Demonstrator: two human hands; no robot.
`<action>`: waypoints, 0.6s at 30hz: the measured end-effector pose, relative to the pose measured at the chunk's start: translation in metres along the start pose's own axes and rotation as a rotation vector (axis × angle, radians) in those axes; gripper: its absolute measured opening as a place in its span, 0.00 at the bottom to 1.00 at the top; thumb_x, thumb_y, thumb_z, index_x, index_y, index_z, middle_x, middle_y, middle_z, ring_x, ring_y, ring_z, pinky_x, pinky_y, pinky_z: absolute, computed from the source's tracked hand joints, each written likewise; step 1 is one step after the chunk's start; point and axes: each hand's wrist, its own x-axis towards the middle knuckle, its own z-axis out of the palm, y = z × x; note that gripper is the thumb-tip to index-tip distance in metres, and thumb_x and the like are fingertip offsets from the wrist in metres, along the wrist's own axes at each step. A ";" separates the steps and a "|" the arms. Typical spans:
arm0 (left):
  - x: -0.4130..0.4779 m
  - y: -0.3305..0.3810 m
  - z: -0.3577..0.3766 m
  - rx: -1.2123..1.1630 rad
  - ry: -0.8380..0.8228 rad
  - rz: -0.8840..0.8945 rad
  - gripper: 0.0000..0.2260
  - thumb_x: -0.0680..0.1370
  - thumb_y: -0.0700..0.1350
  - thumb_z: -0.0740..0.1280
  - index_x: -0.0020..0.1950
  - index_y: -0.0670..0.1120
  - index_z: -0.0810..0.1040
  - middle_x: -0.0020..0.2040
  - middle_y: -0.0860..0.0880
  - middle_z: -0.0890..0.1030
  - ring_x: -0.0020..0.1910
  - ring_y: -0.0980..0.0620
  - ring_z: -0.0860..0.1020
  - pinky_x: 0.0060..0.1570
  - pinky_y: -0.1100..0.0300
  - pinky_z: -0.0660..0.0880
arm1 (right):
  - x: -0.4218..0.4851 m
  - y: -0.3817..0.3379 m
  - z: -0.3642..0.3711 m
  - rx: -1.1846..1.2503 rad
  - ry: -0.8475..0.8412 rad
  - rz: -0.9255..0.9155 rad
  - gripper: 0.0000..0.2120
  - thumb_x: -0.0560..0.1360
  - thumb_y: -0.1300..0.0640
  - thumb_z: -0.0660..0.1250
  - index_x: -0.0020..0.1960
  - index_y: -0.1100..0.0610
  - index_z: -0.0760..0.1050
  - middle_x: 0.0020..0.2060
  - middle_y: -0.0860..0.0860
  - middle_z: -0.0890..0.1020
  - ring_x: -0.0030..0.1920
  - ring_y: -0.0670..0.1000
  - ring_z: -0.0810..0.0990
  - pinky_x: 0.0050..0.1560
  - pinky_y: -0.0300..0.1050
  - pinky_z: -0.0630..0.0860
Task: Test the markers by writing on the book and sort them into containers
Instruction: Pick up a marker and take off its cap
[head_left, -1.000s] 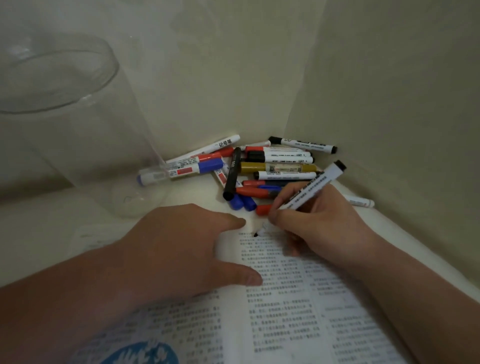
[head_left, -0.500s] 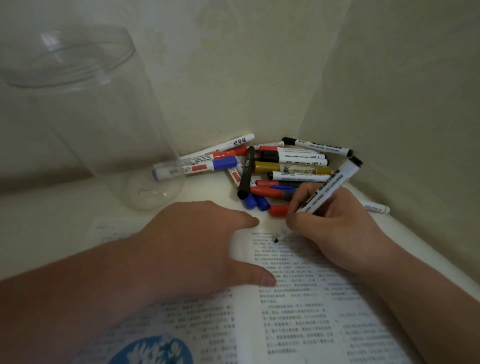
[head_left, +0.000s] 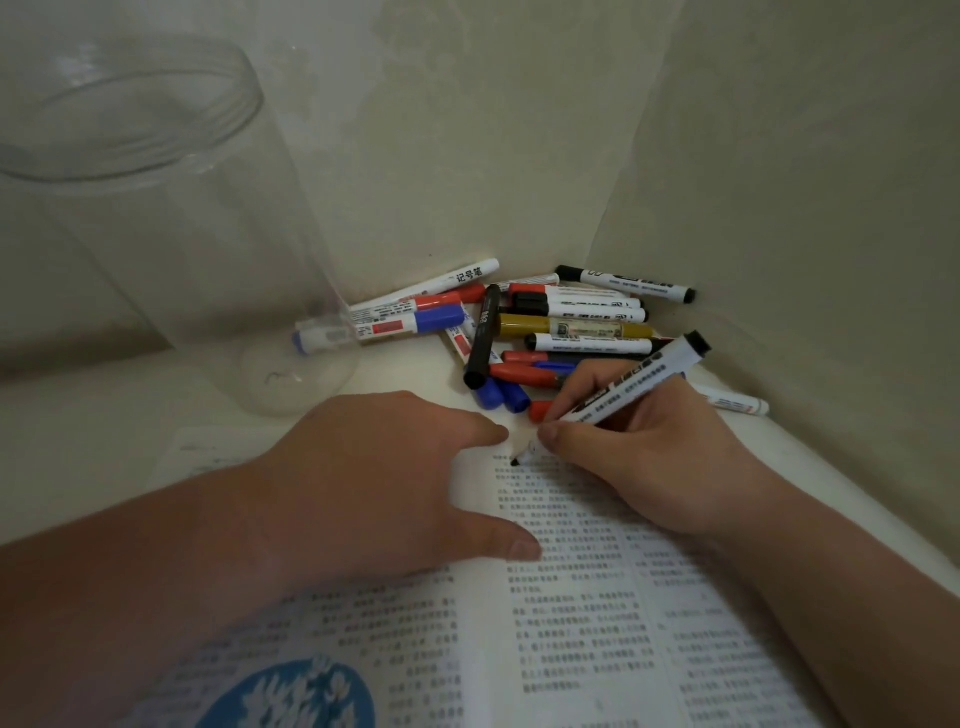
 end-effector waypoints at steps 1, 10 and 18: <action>0.000 0.000 0.000 0.000 0.001 0.000 0.45 0.60 0.84 0.55 0.75 0.72 0.54 0.75 0.65 0.65 0.71 0.60 0.66 0.65 0.57 0.66 | 0.000 -0.001 0.000 -0.008 -0.003 0.013 0.06 0.74 0.61 0.73 0.39 0.57 0.80 0.31 0.57 0.79 0.31 0.50 0.76 0.31 0.42 0.73; -0.001 0.001 -0.001 -0.012 0.004 -0.004 0.44 0.59 0.83 0.56 0.75 0.72 0.55 0.73 0.66 0.67 0.69 0.60 0.67 0.61 0.59 0.66 | 0.003 0.004 -0.001 0.017 0.097 0.094 0.06 0.73 0.64 0.71 0.38 0.62 0.77 0.23 0.47 0.72 0.24 0.43 0.69 0.26 0.36 0.67; -0.001 0.001 -0.002 -0.003 -0.002 0.003 0.44 0.60 0.83 0.56 0.74 0.72 0.55 0.71 0.65 0.69 0.67 0.60 0.68 0.58 0.59 0.67 | -0.005 -0.008 0.001 0.010 -0.066 0.072 0.05 0.74 0.61 0.74 0.41 0.59 0.80 0.27 0.52 0.77 0.27 0.45 0.74 0.28 0.35 0.71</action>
